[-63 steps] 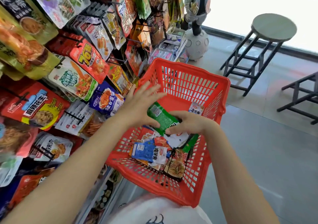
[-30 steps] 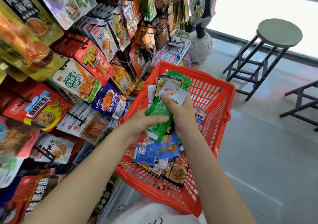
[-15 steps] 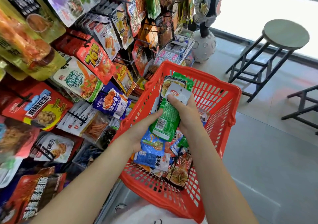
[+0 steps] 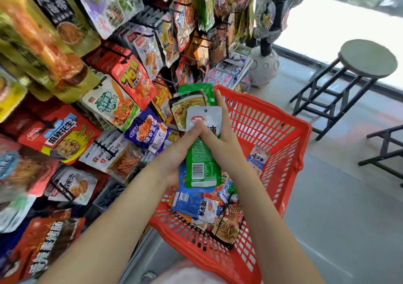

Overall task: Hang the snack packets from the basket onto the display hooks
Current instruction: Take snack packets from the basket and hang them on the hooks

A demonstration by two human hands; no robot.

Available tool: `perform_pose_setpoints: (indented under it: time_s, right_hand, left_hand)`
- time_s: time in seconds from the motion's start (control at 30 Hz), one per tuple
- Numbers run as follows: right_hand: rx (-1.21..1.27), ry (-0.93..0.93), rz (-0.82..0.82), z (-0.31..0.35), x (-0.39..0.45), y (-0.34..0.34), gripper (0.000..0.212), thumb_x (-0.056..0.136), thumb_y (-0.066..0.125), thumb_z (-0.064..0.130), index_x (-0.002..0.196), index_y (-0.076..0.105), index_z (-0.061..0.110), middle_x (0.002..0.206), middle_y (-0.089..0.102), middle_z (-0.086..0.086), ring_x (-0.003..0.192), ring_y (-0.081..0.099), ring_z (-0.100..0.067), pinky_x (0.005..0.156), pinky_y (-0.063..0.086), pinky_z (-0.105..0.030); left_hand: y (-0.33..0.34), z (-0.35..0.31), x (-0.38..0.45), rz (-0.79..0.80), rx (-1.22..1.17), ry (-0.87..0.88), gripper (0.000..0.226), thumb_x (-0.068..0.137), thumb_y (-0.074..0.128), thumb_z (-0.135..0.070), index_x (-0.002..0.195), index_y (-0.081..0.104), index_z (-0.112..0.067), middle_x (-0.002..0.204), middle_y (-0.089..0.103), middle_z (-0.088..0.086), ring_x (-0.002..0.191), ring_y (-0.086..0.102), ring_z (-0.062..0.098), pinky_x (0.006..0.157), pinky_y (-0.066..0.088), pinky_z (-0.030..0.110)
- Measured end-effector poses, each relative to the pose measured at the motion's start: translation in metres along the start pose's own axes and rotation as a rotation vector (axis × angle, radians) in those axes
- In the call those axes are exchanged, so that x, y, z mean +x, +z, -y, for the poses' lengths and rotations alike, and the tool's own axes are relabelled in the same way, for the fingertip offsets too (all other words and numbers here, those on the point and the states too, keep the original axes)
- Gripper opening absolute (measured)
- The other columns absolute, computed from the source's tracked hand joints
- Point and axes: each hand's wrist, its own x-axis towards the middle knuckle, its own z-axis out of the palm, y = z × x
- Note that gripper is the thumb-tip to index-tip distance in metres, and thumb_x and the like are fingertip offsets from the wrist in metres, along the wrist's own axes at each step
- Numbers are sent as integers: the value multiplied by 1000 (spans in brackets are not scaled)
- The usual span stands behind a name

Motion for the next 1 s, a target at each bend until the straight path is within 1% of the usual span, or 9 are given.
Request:
perform_pose_setpoints:
  time_s: [0.17, 0.27, 0.33, 0.43, 0.53, 0.63, 0.73, 0.87, 1.0]
  right_hand:
    - [-184, -206, 5, 48, -2, 25, 89, 90, 56, 63, 159, 5, 42, 164, 23, 10, 150, 26, -9, 122, 26, -42]
    - [-241, -258, -19, 85, -7, 50, 95, 83, 57, 71, 159, 16, 30, 159, 32, 3, 146, 32, -12, 120, 30, -40]
    - [-178, -290, -43, 116, -15, 72, 87, 76, 64, 75, 144, 40, 26, 140, 54, 0, 129, 53, -17, 107, 45, -47]
    - [-132, -373, -8, 162, -31, 110, 43, 85, 73, 53, 110, 67, 19, 96, 72, 13, 91, 66, 2, 81, 51, -28]
    - [-139, -473, 8, 209, -58, 149, 26, 90, 70, 48, 84, 68, 22, 72, 69, 17, 69, 62, 3, 67, 49, -24]
    - [-109, -619, -67, 252, -87, 184, 32, 92, 71, 44, 68, 53, 32, 59, 60, 23, 55, 53, 0, 57, 41, -24]
    - [-52, -747, -103, 281, -112, 219, 26, 101, 58, 35, 83, 62, 16, 62, 46, 19, 59, 39, -1, 57, 30, -17]
    - [-108, -843, -6, 306, -149, 274, 76, 101, 25, 60, 125, 56, -5, 121, 58, -25, 113, 51, -33, 96, 42, -46]
    - [-40, -807, 340, 319, -177, 323, 71, 100, 18, 60, 135, 60, 15, 113, 61, 10, 109, 54, -1, 91, 35, -8]
  left_hand:
    - [-2, -29, -47, -37, 3, 191, 50, 76, 59, -46, 113, 69, -14, 102, 77, 11, 87, 76, 23, 73, 63, 36]
    - [-7, -47, -87, -75, -5, 336, 41, 71, 65, -30, 107, 68, -10, 88, 78, 10, 75, 76, 24, 61, 62, 35]
    - [-11, -61, -121, -111, -6, 440, 40, 70, 68, -26, 107, 68, -9, 85, 78, 10, 74, 76, 25, 61, 62, 38]
    - [-19, -83, -181, -177, 8, 638, 43, 70, 71, -24, 111, 68, -13, 89, 78, 9, 77, 76, 26, 64, 63, 42]
    - [-34, -103, -250, -249, 37, 804, 41, 73, 69, -23, 111, 68, -9, 92, 78, 8, 81, 76, 26, 66, 62, 40]
    - [-54, -116, -320, -435, 96, 954, 35, 73, 74, -24, 106, 68, -19, 108, 77, 6, 104, 72, 27, 99, 54, 48]
    - [-80, -123, -377, -628, 124, 1037, 23, 83, 77, -22, 100, 62, -28, 103, 71, -11, 105, 67, 17, 105, 46, 40]
    - [-104, -117, -429, -709, 200, 1125, 26, 84, 78, -19, 108, 68, -26, 100, 76, -11, 111, 68, 20, 102, 46, 38]
    - [-109, -112, -469, -728, 275, 1223, 62, 67, 91, -37, 122, 68, -19, 110, 77, -4, 108, 71, 21, 103, 51, 45]
